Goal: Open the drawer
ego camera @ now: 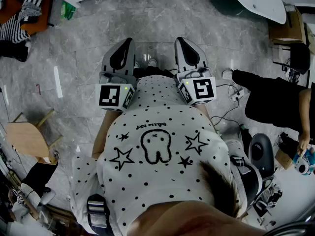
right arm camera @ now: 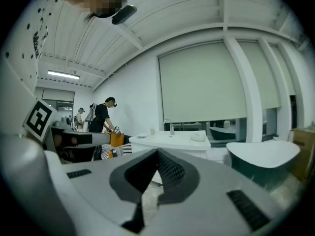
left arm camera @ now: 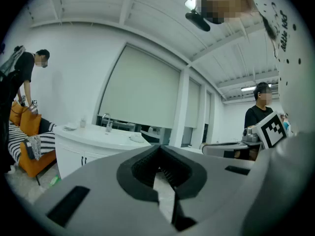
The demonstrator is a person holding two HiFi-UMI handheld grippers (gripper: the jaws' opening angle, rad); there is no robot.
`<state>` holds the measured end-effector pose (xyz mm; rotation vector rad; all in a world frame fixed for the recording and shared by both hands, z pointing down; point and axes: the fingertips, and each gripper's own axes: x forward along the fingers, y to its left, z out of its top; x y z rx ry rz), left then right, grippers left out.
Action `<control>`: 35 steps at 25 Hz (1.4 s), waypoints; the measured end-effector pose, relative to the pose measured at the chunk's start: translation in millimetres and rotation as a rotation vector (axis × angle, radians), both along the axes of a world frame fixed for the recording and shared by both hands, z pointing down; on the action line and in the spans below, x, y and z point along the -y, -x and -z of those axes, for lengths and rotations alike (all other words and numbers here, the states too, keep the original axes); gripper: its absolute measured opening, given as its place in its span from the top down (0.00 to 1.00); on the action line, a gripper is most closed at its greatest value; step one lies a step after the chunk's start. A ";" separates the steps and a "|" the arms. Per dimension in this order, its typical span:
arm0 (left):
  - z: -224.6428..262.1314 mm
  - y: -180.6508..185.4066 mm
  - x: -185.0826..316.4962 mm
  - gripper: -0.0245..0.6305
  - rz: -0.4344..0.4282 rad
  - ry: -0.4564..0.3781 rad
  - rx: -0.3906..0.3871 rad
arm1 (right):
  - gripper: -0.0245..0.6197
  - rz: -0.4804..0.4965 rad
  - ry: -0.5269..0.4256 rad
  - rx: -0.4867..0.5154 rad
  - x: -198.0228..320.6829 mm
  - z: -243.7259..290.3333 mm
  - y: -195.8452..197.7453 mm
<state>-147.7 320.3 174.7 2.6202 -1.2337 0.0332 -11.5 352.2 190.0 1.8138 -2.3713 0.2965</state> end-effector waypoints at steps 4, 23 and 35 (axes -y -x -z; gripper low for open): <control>0.5 0.2 -0.6 0.96 -0.006 -0.012 0.001 | 0.94 0.008 -0.006 -0.002 -0.5 1.5 1.2; -8.8 -19.4 9.6 0.96 0.015 0.019 -0.005 | 0.94 0.012 0.021 0.059 7.9 -8.6 -23.9; -27.5 -17.7 54.7 0.96 0.023 0.081 -0.012 | 0.94 -0.025 0.080 0.062 43.7 -28.0 -32.9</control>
